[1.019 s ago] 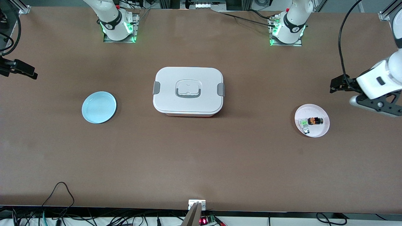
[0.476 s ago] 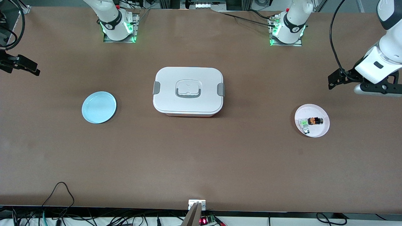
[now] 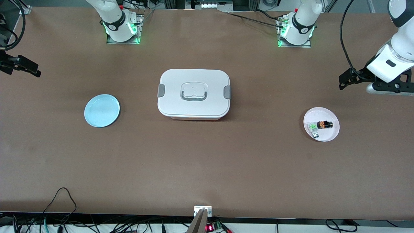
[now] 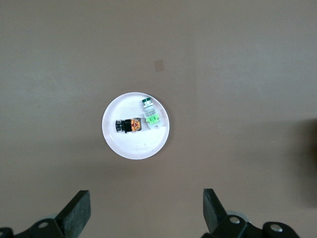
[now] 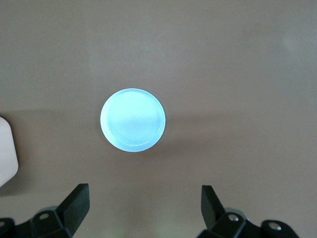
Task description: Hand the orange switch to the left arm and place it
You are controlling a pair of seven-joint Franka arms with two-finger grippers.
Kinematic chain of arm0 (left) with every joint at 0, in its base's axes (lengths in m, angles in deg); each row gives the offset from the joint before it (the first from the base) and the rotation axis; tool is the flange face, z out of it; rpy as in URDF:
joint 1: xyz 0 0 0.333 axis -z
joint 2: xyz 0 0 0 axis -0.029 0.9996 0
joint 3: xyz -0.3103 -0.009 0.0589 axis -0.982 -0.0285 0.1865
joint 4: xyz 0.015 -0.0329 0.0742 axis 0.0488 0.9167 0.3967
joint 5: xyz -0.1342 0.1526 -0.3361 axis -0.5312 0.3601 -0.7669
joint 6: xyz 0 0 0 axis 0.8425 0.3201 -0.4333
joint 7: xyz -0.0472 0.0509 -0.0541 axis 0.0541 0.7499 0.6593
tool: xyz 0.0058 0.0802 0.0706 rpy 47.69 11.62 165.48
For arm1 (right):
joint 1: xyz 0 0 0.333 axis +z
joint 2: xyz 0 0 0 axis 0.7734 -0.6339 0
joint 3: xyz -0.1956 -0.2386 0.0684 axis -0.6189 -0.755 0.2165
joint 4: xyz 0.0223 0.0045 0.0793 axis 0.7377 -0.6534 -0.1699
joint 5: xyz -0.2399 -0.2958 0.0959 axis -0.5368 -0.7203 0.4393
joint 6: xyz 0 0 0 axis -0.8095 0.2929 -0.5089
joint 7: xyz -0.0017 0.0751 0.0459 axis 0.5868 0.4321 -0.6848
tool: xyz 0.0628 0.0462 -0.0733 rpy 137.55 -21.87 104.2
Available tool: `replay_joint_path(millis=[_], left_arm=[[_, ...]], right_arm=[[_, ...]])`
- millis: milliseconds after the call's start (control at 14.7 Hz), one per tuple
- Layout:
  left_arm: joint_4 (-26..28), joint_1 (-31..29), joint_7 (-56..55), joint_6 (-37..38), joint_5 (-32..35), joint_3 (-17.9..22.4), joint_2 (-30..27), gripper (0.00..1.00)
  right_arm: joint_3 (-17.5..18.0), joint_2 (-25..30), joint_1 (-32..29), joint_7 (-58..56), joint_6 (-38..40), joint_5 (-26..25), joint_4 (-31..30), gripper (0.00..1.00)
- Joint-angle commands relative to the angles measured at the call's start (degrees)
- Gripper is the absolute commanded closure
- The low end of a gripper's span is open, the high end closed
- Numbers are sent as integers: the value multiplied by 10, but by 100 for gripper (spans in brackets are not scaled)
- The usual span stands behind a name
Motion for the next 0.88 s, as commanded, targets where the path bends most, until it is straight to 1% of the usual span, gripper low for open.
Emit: replay_joint_path(millis=[0, 136, 816], left_arm=[[-10, 3, -4, 12, -7, -1, -1, 0], [-11, 0, -2, 28, -6, 0, -1, 0], [-17, -2, -3, 29, -6, 0, 5, 0]], right_arm=[[-1, 13, 1, 7, -3, 6, -12, 0], [-1, 13, 1, 7, -3, 6, -12, 0], [-1, 13, 1, 7, -3, 6, -12, 0]])
